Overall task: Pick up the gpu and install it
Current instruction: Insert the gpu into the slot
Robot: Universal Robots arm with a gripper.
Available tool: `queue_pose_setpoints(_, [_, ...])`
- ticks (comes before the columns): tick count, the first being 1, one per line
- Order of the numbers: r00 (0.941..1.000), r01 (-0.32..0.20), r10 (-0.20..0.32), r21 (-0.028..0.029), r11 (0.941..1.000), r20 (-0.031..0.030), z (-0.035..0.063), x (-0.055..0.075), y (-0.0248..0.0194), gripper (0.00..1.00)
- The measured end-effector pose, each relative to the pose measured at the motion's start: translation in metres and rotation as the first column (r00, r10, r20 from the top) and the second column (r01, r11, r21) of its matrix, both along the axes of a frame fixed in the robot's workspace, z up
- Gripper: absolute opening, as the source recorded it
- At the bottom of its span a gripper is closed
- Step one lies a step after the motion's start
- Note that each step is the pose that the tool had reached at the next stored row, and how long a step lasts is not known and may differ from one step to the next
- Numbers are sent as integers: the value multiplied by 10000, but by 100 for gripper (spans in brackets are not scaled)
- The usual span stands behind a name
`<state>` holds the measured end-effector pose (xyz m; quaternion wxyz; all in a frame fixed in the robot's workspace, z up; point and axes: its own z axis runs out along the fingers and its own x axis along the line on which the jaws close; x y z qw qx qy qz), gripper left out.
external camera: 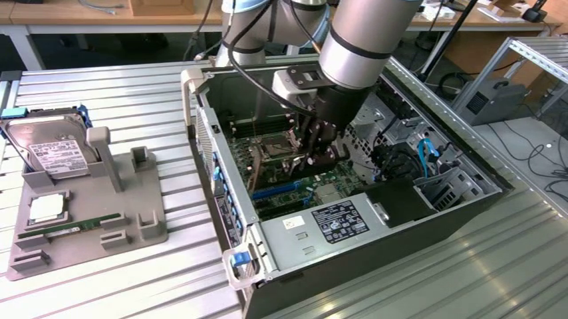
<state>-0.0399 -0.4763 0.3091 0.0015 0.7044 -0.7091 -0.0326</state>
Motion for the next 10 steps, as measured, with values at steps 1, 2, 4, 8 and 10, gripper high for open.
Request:
queue_pose_setpoints(1, [10000, 0, 0, -78, 10000, 1, -1, 0, 28, 27])
queue_pose_setpoints(2, [10000, 1, -1, -123, 9999, 0, -1, 0, 52, 27])
queue_pose_setpoints(4, [10000, 0, 0, -148, 9999, 0, -5, 0, 102, 27])
queue_pose_setpoints(8, [10000, -40, 40, -280, 9996, 0, -13, -2, 175, 27])
queue_pose_setpoints(10, [10000, -62, 62, -281, 9996, 0, -21, -48, 176, 27])
